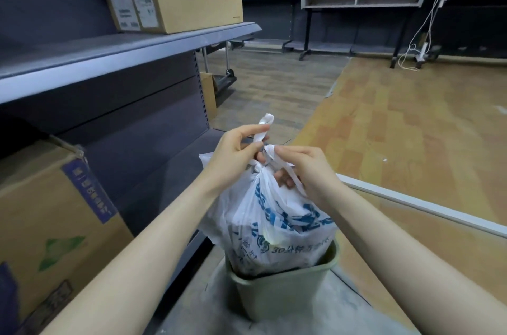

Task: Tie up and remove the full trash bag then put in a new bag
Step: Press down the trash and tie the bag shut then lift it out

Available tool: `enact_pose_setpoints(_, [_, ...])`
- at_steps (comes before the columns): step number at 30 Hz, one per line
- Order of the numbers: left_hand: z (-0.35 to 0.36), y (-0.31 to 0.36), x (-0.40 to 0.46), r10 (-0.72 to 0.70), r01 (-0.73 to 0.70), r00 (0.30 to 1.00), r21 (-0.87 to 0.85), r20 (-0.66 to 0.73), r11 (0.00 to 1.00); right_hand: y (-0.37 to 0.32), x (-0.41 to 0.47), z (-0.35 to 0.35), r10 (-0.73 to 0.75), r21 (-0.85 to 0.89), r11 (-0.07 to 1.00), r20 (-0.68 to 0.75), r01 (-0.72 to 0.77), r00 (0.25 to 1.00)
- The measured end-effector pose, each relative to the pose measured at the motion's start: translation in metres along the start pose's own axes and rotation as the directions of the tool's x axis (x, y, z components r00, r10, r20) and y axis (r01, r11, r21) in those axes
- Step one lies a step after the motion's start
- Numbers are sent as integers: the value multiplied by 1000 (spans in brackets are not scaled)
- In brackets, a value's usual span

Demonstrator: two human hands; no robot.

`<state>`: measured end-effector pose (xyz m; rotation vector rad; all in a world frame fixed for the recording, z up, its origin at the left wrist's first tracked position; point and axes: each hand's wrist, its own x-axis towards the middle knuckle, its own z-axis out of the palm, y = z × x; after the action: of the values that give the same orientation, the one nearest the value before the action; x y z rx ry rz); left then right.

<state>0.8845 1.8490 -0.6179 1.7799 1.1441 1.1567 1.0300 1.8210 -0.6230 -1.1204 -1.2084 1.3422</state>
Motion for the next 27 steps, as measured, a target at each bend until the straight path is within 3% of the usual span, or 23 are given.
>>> enact_pose_setpoints(5, [-6, -2, -4, 66, -60, 988, -50, 139, 997, -6, 6, 4, 233, 191, 958, -73, -215, 970])
enact_pose_setpoints(10, [-2, -3, -11, 230, -237, 964, 39, 134, 971, 4, 9, 21, 45, -29, 998, -154, -50, 987])
enact_pose_setpoints(15, [-3, -6, -11, 206, -204, 968, -30, 141, 979, 6, 1, 25, -72, 47, 996, -94, 77, 993])
enact_pose_setpoints(18, [-3, -3, -9, 211, -212, 962, -12, 175, 977, 10, -1, 29, -122, 18, 992, -197, 128, 973])
enact_pose_setpoints(27, [-15, -13, 1, -29, 63, 991, -272, 128, 960, 13, 0, 36, -144, 68, 982, -357, 179, 923])
